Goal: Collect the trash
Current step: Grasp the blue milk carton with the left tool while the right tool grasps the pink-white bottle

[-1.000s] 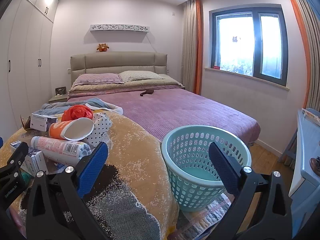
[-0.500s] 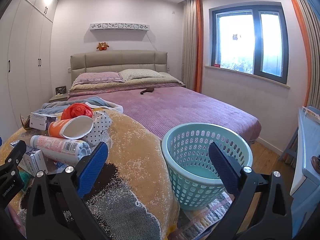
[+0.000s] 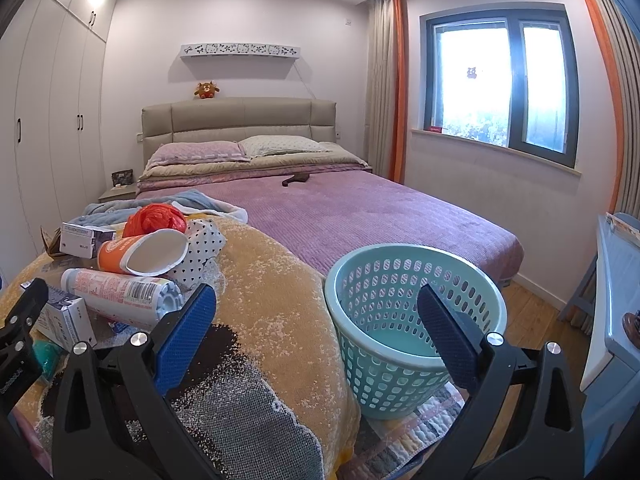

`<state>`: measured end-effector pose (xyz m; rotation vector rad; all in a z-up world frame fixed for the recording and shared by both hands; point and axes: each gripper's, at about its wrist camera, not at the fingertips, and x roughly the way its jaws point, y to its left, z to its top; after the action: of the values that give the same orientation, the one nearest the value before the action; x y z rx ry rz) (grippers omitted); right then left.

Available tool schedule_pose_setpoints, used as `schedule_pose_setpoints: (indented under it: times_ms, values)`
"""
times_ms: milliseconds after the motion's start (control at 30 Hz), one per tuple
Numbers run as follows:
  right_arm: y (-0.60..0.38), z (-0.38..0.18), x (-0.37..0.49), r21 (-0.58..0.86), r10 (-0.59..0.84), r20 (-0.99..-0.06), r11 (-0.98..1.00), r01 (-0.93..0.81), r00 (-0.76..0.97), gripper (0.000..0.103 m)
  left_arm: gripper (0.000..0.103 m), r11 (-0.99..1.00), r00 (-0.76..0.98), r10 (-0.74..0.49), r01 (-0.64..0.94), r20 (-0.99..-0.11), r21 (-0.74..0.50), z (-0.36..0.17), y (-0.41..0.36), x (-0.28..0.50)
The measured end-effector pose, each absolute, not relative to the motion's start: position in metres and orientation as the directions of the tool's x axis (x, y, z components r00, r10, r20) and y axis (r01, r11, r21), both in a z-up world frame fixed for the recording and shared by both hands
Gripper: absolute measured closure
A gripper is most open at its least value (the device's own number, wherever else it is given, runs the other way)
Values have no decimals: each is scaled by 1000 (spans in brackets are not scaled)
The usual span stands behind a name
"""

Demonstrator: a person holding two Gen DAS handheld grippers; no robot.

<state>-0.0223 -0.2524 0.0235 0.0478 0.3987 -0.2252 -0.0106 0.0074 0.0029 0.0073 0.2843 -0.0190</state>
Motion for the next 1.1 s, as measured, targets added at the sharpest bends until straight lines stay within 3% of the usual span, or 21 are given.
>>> schedule_pose_setpoints:
  times_ms: [167, 300, 367, 533, 667, 733, 800, 933, 1000, 1100]
  values:
    - [-248, 32, -15, 20, -136, -382, 988, 156, 914, 11, 7, 1000, 935, 15, -21, -355, -13, 4, 31, -26]
    - [-234, 35, 1, 40, -24, -404, 998, 44, 914, 26, 7, 995, 916, 84, -99, -392, -19, 11, 61, -29]
    - [-225, 37, 14, 64, 66, -418, 997, -43, 906, 27, 7, 993, 906, 92, -113, -414, -25, 17, 73, -23]
    - [-205, 29, 63, 94, 237, -504, 971, -220, 830, 27, 8, 981, 822, -13, -100, -570, -166, 22, 100, 23]
    - [-188, 10, 94, 154, 363, -576, 928, -339, 732, 26, 9, 962, 772, -85, -102, -630, -254, 8, 110, 56]
    - [-180, 1, 105, 160, 388, -605, 915, -371, 695, 26, 15, 948, 733, -138, -97, -666, -304, -3, 110, 73]
    - [-171, -3, 112, 163, 413, -617, 900, -404, 671, 26, 30, 942, 699, -153, -110, -698, -317, -14, 110, 84]
    - [-157, -7, 107, 163, 445, -650, 874, -458, 617, 27, 35, 935, 689, -171, -111, -704, -336, -23, 114, 91]
    - [-155, -11, 102, 171, 453, -661, 867, -468, 598, 35, 44, 939, 684, -173, -103, -709, -329, -22, 117, 91]
    - [-153, -14, 82, 218, 494, -672, 844, -490, 552, 42, 45, 947, 670, -185, -74, -719, -312, -20, 120, 87]
